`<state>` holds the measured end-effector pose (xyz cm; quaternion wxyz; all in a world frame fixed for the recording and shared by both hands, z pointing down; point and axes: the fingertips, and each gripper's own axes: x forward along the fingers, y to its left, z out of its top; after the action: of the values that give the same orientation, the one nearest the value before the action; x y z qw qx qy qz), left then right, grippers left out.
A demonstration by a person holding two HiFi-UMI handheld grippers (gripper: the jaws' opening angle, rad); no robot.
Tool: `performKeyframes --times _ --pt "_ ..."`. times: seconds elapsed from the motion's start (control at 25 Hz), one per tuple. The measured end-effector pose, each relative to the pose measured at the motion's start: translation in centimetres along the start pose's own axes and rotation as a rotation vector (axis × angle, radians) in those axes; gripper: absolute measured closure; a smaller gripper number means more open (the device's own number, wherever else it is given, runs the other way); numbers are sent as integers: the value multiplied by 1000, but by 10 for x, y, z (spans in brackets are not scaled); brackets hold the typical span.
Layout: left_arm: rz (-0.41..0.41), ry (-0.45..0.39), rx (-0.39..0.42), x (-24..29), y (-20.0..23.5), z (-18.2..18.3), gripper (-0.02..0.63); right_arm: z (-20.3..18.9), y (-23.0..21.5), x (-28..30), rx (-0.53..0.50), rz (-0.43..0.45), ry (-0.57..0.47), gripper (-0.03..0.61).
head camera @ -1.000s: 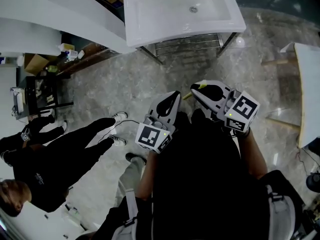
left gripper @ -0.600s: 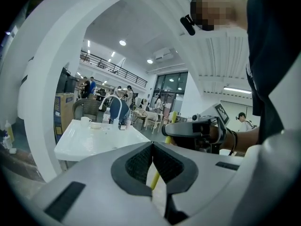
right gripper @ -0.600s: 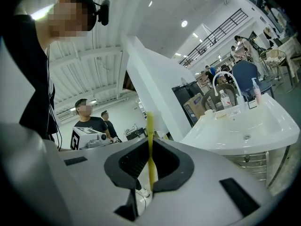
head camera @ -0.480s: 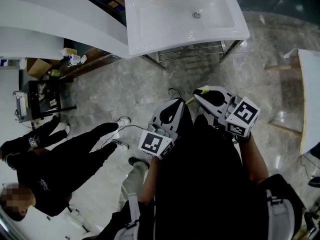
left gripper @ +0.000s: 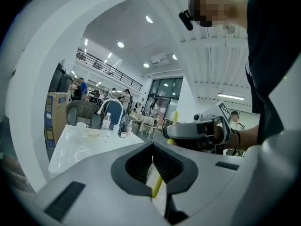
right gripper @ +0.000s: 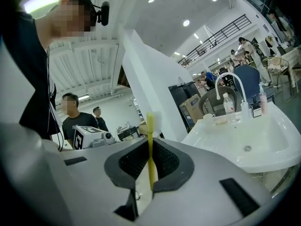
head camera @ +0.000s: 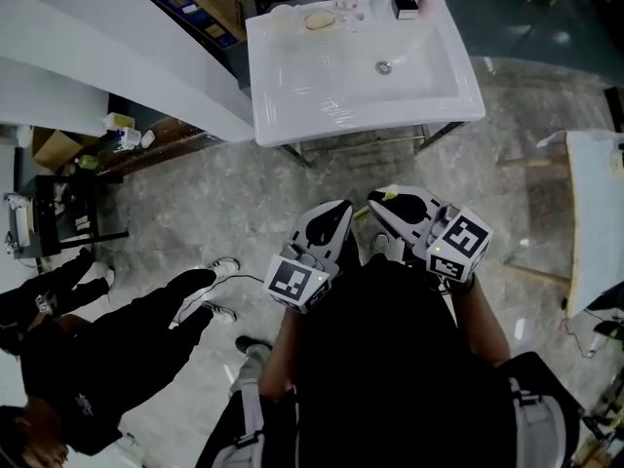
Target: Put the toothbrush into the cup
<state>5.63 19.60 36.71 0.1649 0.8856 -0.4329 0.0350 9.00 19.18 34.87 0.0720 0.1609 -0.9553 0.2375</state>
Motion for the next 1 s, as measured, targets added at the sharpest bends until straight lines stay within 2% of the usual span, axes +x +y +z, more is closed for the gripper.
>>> performKeyframes --times 0.28,0.48,0.72,0.88,1.0 --pt "-61 -49 -3 -8 56 22 604 26 -9 67 -15 -18 -1 548" --pt "-84 -53 21 -13 93 31 604 39 -16 101 -31 -42 -2 548" --pt "-102 -44 0 -15 124 30 604 46 -21 121 -12 -74 2 548" --pt "-115 3 -17 -4 134 20 604 46 -31 121 17 -101 10 548" --pt "-119 8 -27 7 138 20 604 44 -44 121 32 -104 20 548"
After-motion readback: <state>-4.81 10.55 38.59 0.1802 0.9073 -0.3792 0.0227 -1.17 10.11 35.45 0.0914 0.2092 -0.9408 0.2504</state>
